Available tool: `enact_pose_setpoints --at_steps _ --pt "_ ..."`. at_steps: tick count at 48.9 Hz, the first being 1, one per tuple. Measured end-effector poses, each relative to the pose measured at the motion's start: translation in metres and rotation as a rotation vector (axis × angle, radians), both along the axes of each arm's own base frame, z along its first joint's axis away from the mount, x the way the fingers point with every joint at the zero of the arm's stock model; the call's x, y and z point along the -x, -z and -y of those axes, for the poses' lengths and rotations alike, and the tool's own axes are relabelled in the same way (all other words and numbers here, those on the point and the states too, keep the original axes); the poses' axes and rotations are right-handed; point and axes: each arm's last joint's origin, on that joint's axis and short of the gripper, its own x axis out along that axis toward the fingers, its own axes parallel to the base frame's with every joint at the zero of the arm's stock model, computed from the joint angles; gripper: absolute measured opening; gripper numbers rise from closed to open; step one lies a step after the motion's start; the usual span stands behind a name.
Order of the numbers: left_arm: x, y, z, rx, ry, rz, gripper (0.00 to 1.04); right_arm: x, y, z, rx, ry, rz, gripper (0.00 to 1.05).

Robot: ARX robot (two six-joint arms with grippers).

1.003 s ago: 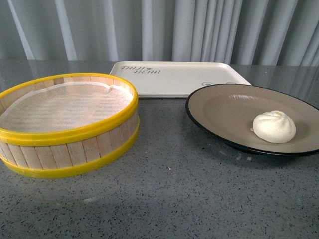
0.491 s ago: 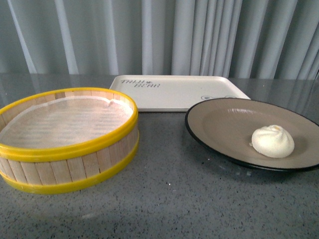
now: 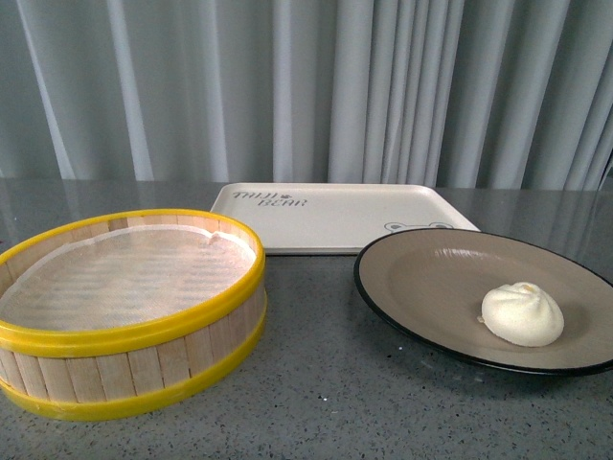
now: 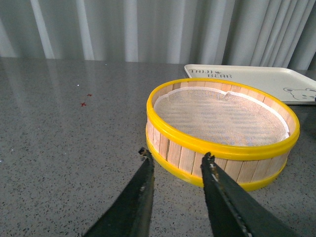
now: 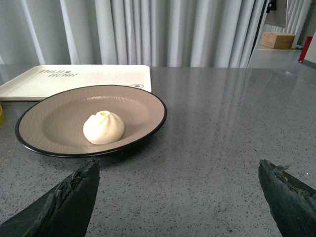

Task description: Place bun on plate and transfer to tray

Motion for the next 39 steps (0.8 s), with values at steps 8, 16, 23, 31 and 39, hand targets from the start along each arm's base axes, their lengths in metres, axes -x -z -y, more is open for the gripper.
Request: enact_pose_setpoints --at_steps 8,16,23,31,39 --pt "0.0117 0.0027 0.0 0.0 0.0 -0.003 0.04 0.0 0.0 0.0 0.0 0.0 0.0 0.96" --pt "0.0116 0.0031 0.0 0.0 0.0 -0.007 0.12 0.0 0.0 0.0 0.0 0.0 0.0 0.96" --pt "0.0116 0.0031 0.0 0.0 0.0 -0.007 0.38 0.0 0.0 0.0 0.0 0.0 0.0 0.96" --pt "0.0116 0.0031 0.0 0.0 0.0 -0.007 0.63 0.0 0.0 0.0 0.0 0.0 0.0 0.96" --pt "0.0116 0.0031 0.0 0.0 0.0 -0.007 0.89 0.0 0.0 0.0 0.0 0.0 0.0 0.96"
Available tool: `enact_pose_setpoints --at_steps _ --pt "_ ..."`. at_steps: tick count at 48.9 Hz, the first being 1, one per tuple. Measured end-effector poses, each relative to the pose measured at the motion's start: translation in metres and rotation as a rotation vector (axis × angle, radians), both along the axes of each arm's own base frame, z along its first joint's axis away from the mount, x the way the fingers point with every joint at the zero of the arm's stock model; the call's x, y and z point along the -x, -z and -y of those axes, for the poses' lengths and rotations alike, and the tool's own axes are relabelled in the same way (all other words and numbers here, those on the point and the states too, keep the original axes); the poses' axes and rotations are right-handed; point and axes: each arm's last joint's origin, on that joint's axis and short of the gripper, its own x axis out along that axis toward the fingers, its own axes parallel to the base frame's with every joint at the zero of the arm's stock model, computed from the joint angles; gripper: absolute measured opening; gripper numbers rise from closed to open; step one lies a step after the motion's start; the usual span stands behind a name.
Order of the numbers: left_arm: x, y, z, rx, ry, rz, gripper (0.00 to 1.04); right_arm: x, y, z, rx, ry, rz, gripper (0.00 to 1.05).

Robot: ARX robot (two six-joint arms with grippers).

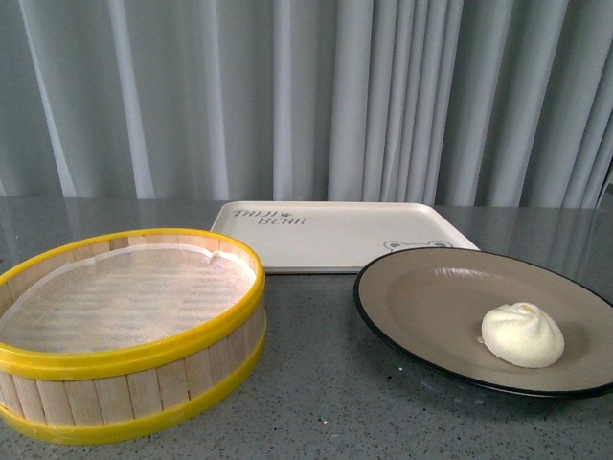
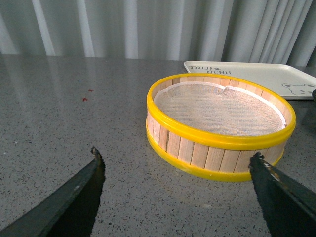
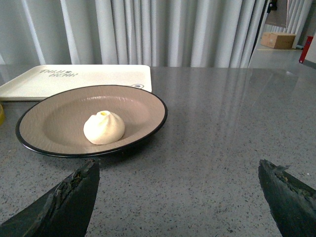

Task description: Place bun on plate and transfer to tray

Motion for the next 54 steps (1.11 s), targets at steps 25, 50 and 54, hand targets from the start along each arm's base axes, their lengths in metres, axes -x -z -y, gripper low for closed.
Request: enact_pose_setpoints --at_steps 25,50,54 --pt "0.0 0.0 0.0 -0.001 0.0 0.0 0.98 0.0 0.0 0.0 0.0 0.0 0.0 0.96" --pt "0.0 0.0 0.0 -0.001 0.0 0.0 0.98 -0.045 -0.045 -0.004 0.328 -0.206 -0.379 0.96" --pt "0.0 0.0 0.0 -0.001 0.0 0.0 0.98 -0.048 -0.044 -0.004 0.505 -0.271 -0.437 0.96"
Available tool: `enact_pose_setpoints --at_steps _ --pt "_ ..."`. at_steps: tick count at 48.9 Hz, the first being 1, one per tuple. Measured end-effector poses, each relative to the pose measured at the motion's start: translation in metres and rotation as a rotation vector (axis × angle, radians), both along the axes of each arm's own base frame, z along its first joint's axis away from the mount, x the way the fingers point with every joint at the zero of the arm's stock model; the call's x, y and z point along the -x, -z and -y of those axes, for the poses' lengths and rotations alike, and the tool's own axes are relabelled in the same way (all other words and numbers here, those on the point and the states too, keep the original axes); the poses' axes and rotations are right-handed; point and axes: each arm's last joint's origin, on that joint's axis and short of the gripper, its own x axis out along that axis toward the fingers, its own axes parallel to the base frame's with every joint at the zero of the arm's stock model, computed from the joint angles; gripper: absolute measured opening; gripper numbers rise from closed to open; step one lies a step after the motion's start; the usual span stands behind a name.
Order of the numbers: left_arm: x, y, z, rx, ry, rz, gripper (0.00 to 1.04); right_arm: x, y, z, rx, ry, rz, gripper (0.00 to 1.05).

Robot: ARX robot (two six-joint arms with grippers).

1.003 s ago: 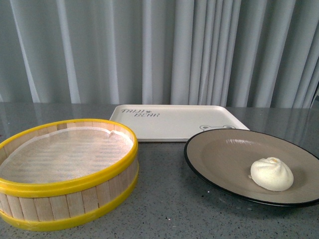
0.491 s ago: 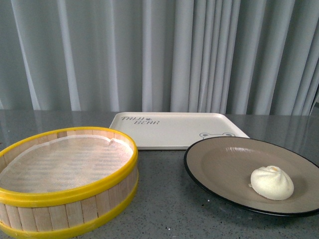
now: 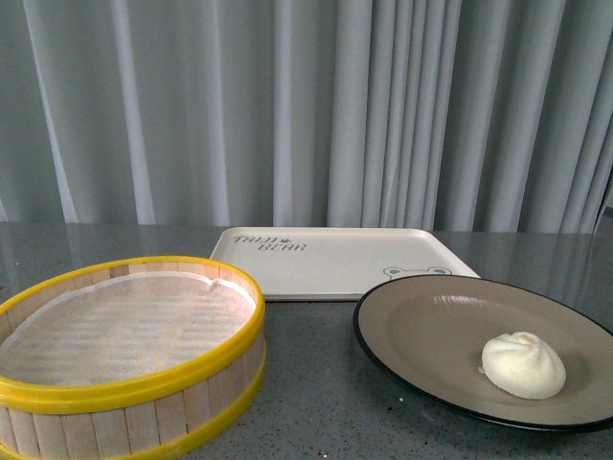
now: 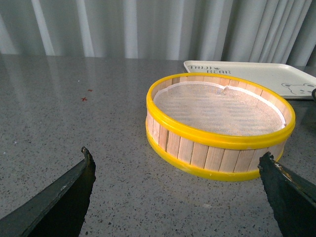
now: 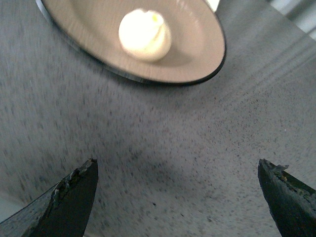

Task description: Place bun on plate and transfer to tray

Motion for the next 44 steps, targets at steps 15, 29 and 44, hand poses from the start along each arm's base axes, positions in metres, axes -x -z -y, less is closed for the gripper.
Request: enact_pose_setpoints --at_steps 15,29,44 --pt "0.0 0.0 0.0 0.0 0.0 0.0 0.98 -0.009 0.014 -0.015 0.553 -0.375 -0.059 0.96" --pt "0.0 0.0 0.0 0.0 0.0 0.0 0.98 -0.044 0.026 -0.027 0.741 -0.461 0.057 0.96" --pt "0.0 0.0 0.0 0.0 0.0 0.0 0.98 -0.076 0.024 -0.044 0.782 -0.555 0.147 0.96"
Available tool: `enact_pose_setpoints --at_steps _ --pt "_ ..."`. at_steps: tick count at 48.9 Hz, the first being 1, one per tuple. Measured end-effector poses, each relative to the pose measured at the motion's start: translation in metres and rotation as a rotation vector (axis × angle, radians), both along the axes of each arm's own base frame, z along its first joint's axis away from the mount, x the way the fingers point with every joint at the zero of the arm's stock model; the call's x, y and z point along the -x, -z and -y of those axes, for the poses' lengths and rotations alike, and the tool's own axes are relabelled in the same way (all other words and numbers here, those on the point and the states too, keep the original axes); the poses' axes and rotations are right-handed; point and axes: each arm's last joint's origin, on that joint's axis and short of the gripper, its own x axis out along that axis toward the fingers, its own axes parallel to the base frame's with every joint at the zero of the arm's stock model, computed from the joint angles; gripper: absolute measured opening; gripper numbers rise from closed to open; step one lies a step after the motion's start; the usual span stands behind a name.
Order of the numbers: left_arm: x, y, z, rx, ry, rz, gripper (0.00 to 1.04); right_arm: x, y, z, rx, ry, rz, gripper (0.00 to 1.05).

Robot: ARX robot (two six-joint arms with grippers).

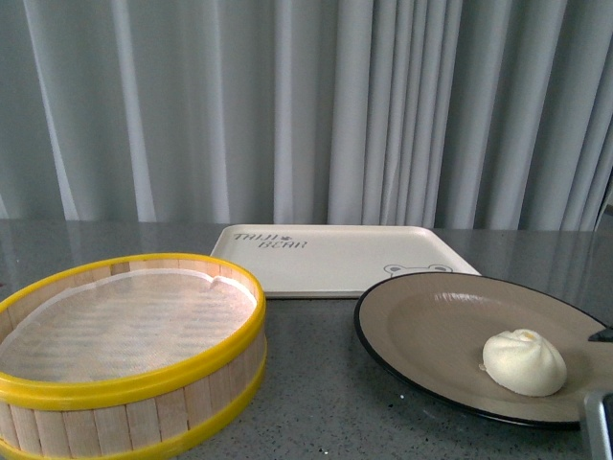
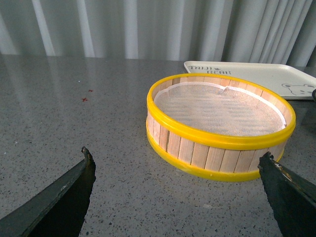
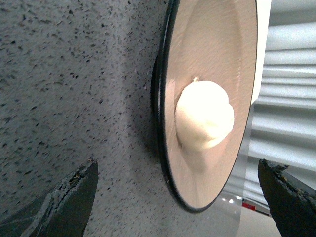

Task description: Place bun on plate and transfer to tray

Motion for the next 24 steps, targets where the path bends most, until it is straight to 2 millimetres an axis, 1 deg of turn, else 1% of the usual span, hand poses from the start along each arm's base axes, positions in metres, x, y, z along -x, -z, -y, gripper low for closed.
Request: enact_pose_setpoints --at_steps 8,11,24 --pt "0.0 0.0 0.0 0.0 0.0 0.0 0.98 -0.011 -0.001 -0.012 -0.022 -0.063 -0.01 0.96" --pt "0.0 0.0 0.0 0.0 0.0 0.0 0.98 -0.014 0.003 -0.018 -0.024 -0.091 -0.023 0.96" --pt "0.0 0.0 0.0 0.0 0.0 0.0 0.98 -0.025 0.013 -0.025 -0.018 -0.116 -0.042 0.96"
